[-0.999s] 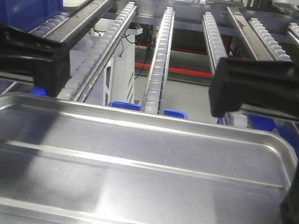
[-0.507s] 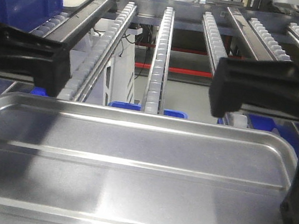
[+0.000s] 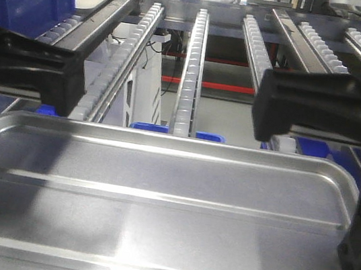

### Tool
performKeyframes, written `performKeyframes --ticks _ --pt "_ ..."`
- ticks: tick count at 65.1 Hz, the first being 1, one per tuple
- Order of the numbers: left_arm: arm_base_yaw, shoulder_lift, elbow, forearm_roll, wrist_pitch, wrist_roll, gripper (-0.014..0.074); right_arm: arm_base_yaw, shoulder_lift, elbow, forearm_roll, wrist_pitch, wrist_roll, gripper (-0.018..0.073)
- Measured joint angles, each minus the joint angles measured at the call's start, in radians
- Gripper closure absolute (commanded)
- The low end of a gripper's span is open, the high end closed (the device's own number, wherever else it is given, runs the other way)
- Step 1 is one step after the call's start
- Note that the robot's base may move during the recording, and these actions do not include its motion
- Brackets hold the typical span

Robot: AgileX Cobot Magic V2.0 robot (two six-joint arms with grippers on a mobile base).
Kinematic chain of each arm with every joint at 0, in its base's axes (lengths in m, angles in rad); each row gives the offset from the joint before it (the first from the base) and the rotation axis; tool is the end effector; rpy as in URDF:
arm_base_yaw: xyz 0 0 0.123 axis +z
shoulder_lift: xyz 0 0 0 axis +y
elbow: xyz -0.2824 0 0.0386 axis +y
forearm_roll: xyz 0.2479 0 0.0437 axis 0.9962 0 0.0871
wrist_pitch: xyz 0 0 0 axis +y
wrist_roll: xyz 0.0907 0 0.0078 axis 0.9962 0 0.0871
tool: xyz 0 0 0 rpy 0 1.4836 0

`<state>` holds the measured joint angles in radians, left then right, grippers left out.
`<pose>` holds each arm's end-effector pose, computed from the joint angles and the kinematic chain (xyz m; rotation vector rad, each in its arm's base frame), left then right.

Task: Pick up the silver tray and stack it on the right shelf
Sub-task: 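Hold the tray level in both grippers while the base turns away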

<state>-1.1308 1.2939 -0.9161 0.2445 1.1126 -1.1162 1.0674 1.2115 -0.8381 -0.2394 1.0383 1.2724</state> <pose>0.1125 -0.1926 0.2669 0.1498 2.8593 -0.0747 0.1158 0.1717 0.2650 0.1540 2.8324 0.2000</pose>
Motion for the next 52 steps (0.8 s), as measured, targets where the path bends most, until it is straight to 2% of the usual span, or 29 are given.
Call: performKeyframes --ticks 52 --pt "0.000 -0.002 0.000 -0.004 -0.006 0.000 0.0695 0.000 0.000 0.000 0.000 0.017 0.000 0.0501"
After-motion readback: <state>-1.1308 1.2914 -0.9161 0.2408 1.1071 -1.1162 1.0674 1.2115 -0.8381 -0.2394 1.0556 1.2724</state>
